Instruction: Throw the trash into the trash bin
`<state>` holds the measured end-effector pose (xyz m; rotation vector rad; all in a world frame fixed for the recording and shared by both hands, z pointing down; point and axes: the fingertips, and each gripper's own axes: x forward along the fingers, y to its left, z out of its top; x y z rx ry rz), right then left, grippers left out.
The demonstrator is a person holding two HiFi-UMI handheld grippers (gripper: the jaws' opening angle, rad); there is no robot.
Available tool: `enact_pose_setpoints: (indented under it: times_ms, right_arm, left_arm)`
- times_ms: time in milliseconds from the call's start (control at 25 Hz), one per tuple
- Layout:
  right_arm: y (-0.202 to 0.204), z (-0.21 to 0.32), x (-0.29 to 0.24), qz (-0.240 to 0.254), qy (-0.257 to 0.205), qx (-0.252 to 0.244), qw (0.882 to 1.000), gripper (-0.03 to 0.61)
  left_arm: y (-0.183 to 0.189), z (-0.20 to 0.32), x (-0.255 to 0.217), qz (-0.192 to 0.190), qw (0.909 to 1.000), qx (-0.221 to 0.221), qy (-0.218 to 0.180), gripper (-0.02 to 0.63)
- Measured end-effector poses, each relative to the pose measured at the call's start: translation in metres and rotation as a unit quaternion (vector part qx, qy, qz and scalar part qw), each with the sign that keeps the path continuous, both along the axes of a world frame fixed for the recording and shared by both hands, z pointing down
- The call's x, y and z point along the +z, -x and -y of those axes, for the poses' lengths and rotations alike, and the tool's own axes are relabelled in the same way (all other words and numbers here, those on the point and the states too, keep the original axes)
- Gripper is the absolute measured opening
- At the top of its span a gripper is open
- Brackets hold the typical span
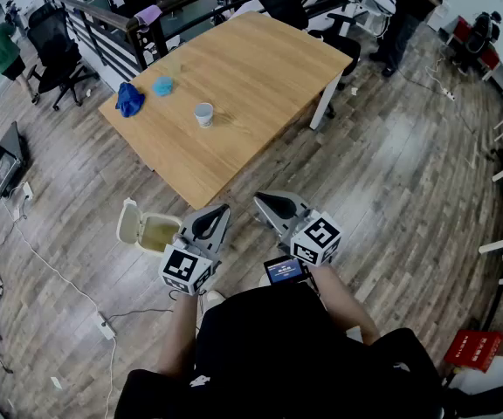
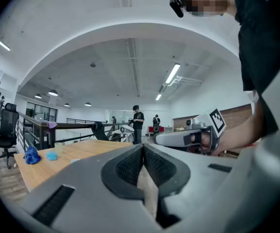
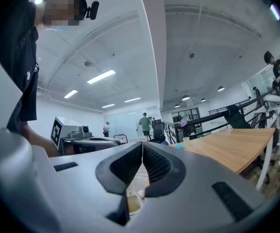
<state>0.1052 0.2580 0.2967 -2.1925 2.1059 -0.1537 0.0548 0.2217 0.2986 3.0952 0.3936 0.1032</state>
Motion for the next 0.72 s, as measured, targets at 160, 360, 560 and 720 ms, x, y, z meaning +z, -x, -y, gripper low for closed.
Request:
enact_pose_setpoints:
  times_ms: [160,360,560,720]
  right_arm:
    - [-0.022,-0.013,0.008,0.017,-0.002,-0.012,1.0,-0.002]
    - [-0.054,-0.006,0.021,0.036,0.002,-0.007,0.999,-0.002]
    - [-0.074,0.041,0.034,0.04,0.012,-0.027,0.999,-0.002]
    - [-0.077,0.09,0.042,0.034,0.034,-0.044,0.998,-0.002]
  left_arm:
    - [-0.012,-0.01,0.009,0.007,0.9995,-0.029,0.007,0.008]
    - [-0.022,-0.008,0.034,0.033,0.998,-0.051,0.019,0.009]
    - [-0.041,0.039,0.041,0.025,0.9966,-0.073,0.03,0.009]
    - [-0.057,0.09,0.034,0.002,0.9955,-0.08,0.052,0.009]
